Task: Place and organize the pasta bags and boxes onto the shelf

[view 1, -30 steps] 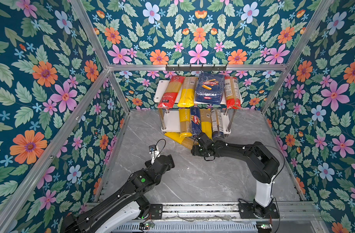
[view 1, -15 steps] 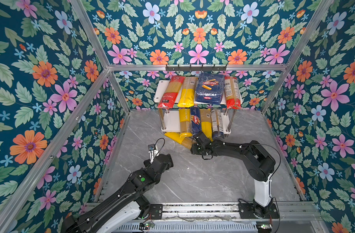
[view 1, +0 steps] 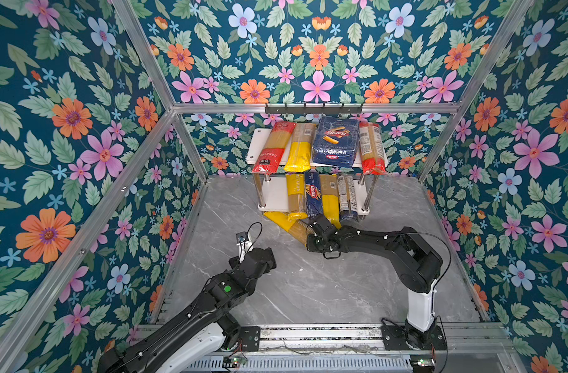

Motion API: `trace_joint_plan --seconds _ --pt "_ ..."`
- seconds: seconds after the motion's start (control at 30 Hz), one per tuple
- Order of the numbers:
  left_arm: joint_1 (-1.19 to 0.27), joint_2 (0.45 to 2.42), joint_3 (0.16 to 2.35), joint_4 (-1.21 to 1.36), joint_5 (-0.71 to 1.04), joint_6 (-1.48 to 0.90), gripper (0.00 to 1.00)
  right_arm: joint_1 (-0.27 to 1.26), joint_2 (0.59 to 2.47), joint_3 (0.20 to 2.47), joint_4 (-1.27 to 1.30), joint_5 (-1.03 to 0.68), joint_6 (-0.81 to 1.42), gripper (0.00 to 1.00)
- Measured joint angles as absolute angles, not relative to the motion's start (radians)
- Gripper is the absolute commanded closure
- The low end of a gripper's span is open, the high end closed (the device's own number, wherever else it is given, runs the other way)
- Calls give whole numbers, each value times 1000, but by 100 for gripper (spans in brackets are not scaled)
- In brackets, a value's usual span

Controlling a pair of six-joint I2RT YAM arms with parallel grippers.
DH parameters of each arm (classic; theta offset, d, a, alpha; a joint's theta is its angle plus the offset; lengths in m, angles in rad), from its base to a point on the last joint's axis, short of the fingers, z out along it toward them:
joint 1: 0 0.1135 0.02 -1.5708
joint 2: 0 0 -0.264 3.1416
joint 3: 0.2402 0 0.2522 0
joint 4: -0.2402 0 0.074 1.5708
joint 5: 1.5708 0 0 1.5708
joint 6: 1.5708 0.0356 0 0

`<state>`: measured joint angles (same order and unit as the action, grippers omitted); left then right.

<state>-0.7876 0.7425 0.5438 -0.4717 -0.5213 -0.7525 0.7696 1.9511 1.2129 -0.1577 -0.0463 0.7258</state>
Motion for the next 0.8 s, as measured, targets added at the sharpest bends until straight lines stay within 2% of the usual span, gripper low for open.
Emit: trace_joint_plan --seconds 0.57,0.7,0.8 --pt "-788 609 526 -544 -528 -766 0 957 1995 1292 -220 -39 768 87" --pt "-788 570 527 -574 -529 -784 0 1020 2023 1340 -243 -49 783 86" --pt "-788 558 532 -599 -536 -803 0 1065 2039 1378 -263 -65 786 81"
